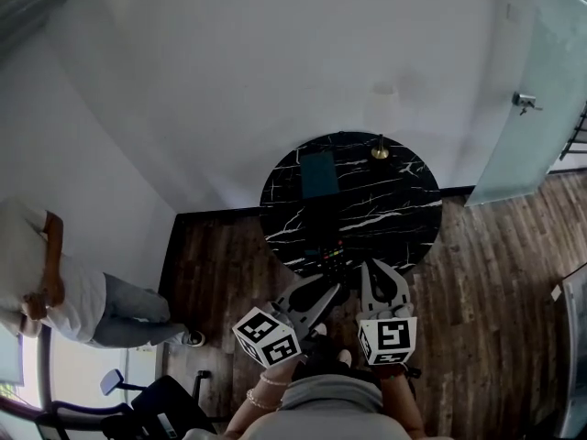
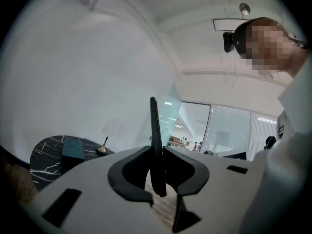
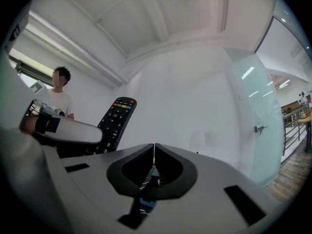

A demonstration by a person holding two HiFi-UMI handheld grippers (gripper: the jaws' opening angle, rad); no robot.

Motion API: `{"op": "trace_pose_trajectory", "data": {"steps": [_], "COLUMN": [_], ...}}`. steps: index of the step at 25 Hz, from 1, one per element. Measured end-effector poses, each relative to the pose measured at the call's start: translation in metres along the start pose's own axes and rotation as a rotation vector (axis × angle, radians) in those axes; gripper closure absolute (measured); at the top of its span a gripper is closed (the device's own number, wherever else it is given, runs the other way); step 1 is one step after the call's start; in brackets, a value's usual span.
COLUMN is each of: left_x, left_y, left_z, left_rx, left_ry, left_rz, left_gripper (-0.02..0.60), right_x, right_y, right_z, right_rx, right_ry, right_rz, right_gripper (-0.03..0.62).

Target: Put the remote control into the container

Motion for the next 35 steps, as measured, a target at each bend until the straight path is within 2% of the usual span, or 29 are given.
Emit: {"op": "trace_pose_trajectory", "data": {"steps": [8, 18, 28, 35], "left_x": [-0.002, -0.021, -0.042, -0.043], "left_y": [-0.003, 0.005, 0.027, 0.035], "left_z": [-0.028, -0.098, -0.181, -0.214], "left_rx": [-0.004, -0.009, 0.037, 0.045], "left_ry": [-0.014, -0.055, -0.068, -0.100], "left_rz": [0.024, 0.043, 0.015, -0.007], "left_gripper": [0.494, 0.494, 0.494, 0.494], "right_x": [0.007, 0.019, 0.037, 0.053], "right_y": [0.022, 0.092, 0.167, 0.190], "right_z": [-0.006, -0.023, -0.034, -0.039], "right_rx": [0.009, -0.001, 0.048, 0.072], "right_ry": [-0.026, -0.055, -0.056, -0.067], "right_rz": [0.004, -0.010, -0.019, -0.064], "right_gripper": [0.580, 0.581, 0.581, 0.580]}}
Point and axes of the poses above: the fingertips, and each gripper's own axes: y forward along the fingers, z to its right, x out of its underside, the point moved 10 cm from there along -y, backward along the fingers, and after that the axes turned 11 degrees about z, right-handed, at the moved point
